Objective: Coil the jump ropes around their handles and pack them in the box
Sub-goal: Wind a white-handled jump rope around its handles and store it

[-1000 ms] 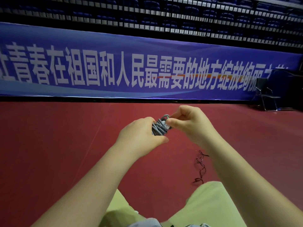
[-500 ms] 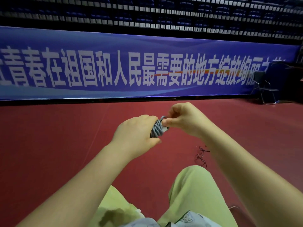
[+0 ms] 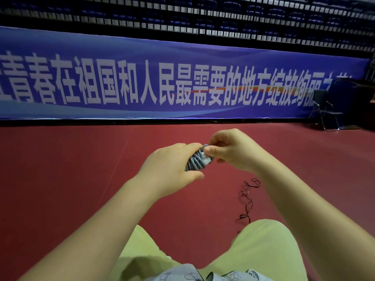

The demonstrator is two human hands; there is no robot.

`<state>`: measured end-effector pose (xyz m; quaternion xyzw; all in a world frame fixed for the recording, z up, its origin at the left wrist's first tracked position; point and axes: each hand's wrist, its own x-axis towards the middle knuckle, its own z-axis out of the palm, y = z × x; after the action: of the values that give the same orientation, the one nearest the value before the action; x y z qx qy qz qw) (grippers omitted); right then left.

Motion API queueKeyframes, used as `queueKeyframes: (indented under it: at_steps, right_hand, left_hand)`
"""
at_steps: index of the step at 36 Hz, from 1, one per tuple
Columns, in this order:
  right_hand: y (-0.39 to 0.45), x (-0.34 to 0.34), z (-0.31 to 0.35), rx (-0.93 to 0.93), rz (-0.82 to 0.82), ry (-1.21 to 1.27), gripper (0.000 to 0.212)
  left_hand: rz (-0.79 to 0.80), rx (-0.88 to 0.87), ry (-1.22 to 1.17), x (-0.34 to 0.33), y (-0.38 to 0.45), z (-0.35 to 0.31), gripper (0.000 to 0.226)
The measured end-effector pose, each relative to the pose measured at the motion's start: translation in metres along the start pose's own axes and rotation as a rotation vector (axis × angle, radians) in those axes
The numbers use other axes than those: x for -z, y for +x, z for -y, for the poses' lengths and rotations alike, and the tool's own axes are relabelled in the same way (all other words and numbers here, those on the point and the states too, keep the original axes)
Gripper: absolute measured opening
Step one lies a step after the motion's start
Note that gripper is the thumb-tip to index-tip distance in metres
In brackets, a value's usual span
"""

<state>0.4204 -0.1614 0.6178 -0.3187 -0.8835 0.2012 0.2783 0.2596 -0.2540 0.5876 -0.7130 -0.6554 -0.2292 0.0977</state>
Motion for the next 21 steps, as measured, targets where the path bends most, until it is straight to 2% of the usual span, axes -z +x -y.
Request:
queueKeyframes:
  at_steps: [4, 8, 11, 13, 15, 18, 21]
  right_hand:
    - [-0.001, -0.010, -0.008, 0.009, -0.036, -0.066, 0.017]
    - [-0.005, -0.024, -0.011, 0.061, -0.161, -0.160, 0.023]
    - [-0.009, -0.030, -0.012, 0.059, -0.248, -0.020, 0.025]
    - [-0.010, -0.029, -0.008, 0.023, -0.250, 0.152, 0.027]
    - [-0.011, -0.024, -0.005, -0.026, -0.180, 0.330, 0.028]
    - [-0.012, -0.016, -0.004, -0.078, 0.019, 0.528, 0.024]
    - [-0.013, -0.009, -0.008, -0.131, 0.162, 0.593, 0.027]
  left_hand:
    - [0.054, 0.030, -0.076, -0.005, -0.001, 0.001, 0.051]
    - [0.066, 0.021, -0.125, -0.005, -0.001, 0.003, 0.049]
    - [0.071, -0.012, -0.145, -0.001, -0.002, 0.002, 0.049]
    - [0.087, -0.020, -0.176, 0.000, -0.004, 0.001, 0.051]
    - [0.102, -0.020, -0.225, 0.000, -0.006, 0.000, 0.053]
    - [0.098, 0.024, -0.350, 0.000, -0.010, 0.000, 0.054]
    - [0.096, 0.040, -0.371, -0.003, -0.012, 0.000, 0.053]
